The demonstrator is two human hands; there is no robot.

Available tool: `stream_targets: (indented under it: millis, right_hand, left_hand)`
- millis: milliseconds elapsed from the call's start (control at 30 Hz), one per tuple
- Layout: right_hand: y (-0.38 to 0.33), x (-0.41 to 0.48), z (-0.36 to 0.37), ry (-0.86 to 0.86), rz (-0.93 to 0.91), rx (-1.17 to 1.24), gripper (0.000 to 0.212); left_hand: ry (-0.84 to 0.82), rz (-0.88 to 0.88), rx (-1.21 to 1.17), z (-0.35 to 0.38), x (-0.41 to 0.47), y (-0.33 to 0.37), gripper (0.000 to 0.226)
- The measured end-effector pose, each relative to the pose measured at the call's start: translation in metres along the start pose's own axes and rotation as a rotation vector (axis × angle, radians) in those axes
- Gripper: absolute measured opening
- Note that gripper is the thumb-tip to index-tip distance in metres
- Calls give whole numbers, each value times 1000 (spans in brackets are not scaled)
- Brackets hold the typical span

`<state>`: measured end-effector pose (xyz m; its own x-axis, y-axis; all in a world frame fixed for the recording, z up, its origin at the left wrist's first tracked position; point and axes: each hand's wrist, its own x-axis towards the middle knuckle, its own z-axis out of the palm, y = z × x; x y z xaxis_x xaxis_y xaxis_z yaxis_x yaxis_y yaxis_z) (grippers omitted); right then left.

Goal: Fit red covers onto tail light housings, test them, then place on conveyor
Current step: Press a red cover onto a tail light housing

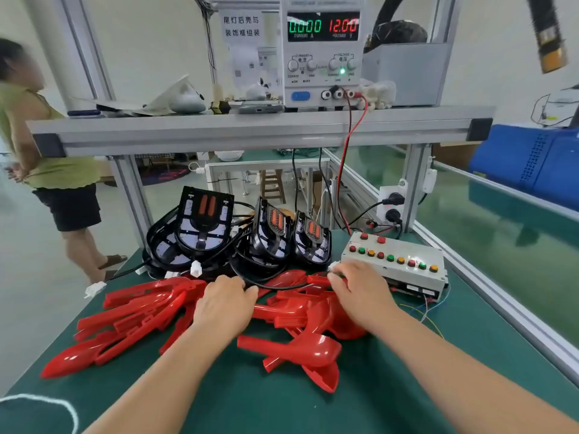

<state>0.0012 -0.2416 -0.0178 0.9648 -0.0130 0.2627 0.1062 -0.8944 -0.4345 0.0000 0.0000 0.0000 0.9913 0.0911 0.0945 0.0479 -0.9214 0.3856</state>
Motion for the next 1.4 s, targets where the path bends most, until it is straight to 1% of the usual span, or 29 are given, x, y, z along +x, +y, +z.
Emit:
stream_targets:
  millis: [67,133,200,267,367,467,567,700,767,867,933,1000,1100,1133,1200,1267,1400]
  right_hand:
    - [5,3,7,-111,93,-119,51]
    - [10,3,16,-201,179,-115,60]
    - [9,3,25,-222,199,-100,65]
    - [4,1,28,-233,204,-93,68]
    - [-3,-5,33,-248,185,-91,72]
    - [-7,-9,35,-248,153,-89,71]
    - [-7,-11,34,-248,134,-85,69]
    - [-5,-11,31,-214,136,-52,66]
    - [-8,-12,30,-158,138,-37,63]
    - [-16,-13,28,-65,121,-19,58]
    - [-25,-12,28,-26,82,-4,56]
    - [-37,-9,27,-1,39,6,55]
    - [-56,-2,25,15,-10,46,52]
    - [-62,-1,25,17,-24,63,52]
    - [-72,1,25,8,-46,99,51]
    - [-79,0,26,-10,-64,135,50]
    - [-87,-6,29,-46,-77,244,48]
  left_hand:
    - [-66,-107,-8,4,8,-6,37]
    - [-126,-163,-139,11,14,-10,42]
    - [-173,-157,-296,19,15,-12,40]
    - [-160,-131,-404,22,12,-13,31]
    - [-152,-85,-444,28,9,-17,20]
    - [-148,-35,-389,24,5,-17,14]
    - [-106,0,-290,13,7,-16,14]
    - [100,-12,-196,-10,16,-16,20]
    - [217,-16,-159,-22,24,-19,19]
    - [377,29,-127,-34,39,-28,16]
    - [438,41,-92,-40,51,-35,14]
    - [400,35,10,-44,61,-42,19]
    - [242,37,246,-47,71,-48,25]
    - [214,47,306,-47,73,-50,27]
    - [194,69,359,-47,75,-52,25]
    - [200,59,347,-47,76,-53,20]
    - [199,122,493,-49,76,-54,25]
